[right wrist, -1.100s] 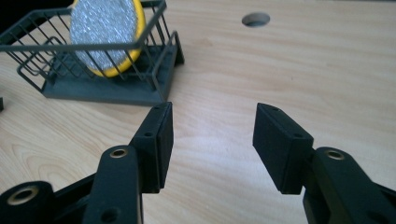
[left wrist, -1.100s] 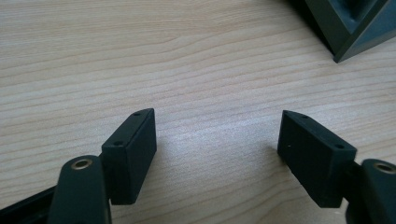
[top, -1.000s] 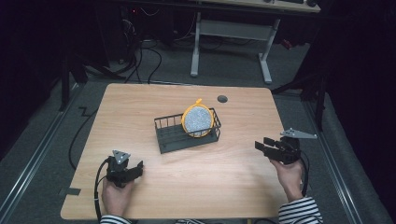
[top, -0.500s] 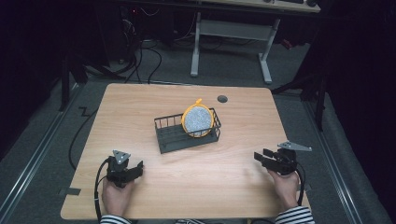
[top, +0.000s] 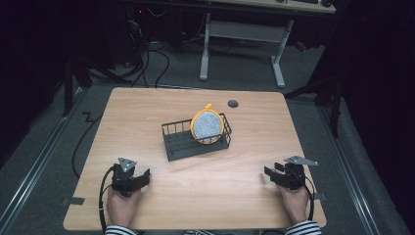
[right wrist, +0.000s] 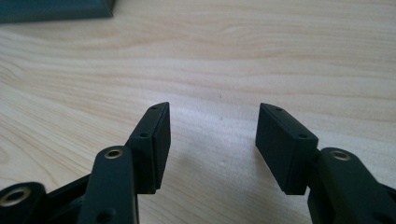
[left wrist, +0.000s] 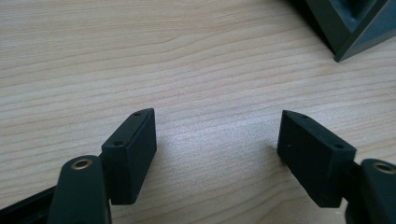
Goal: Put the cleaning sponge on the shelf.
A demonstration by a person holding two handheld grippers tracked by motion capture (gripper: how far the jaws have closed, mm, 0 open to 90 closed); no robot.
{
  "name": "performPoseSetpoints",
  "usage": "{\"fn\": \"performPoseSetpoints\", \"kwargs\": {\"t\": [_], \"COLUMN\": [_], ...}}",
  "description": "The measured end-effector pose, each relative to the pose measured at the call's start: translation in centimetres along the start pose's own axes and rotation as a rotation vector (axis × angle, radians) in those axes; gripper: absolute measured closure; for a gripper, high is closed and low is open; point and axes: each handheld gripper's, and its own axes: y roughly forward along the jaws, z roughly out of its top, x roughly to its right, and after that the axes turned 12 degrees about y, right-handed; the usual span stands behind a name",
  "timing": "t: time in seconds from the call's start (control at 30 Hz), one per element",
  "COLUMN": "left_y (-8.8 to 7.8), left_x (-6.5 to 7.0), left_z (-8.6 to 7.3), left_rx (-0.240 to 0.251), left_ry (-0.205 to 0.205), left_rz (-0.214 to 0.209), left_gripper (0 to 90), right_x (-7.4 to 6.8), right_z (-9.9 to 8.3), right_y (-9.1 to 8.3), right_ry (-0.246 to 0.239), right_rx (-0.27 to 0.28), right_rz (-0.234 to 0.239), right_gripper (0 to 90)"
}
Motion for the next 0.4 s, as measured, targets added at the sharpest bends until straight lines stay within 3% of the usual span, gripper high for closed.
{"fn": "performPoseSetpoints", "kwargs": {"t": [0.1,0.23,0.4], "left_y": [0.0,0.0,0.0], "left_x": [0.0,0.0,0.0], "left_z": [0.0,0.0,0.0], "left_rx": [0.001,0.001,0.001], "left_ry": [-0.002,-0.001,-0.001], "left_rz": [-0.001,0.0,-0.004], "left_gripper": [29.0,29.1,29.2], "right_x": [-0.2,-1.1,-1.0], "right_z": [-0.5,-0.8,-0.8], "right_y": [0.2,0.3,0.3], "right_ry": [-0.037,-0.12,-0.108], "right_rx": [0.016,0.013,0.01], "right_rz": [-0.037,-0.09,-0.085], "right_gripper": [44.1,41.0,39.6]}}
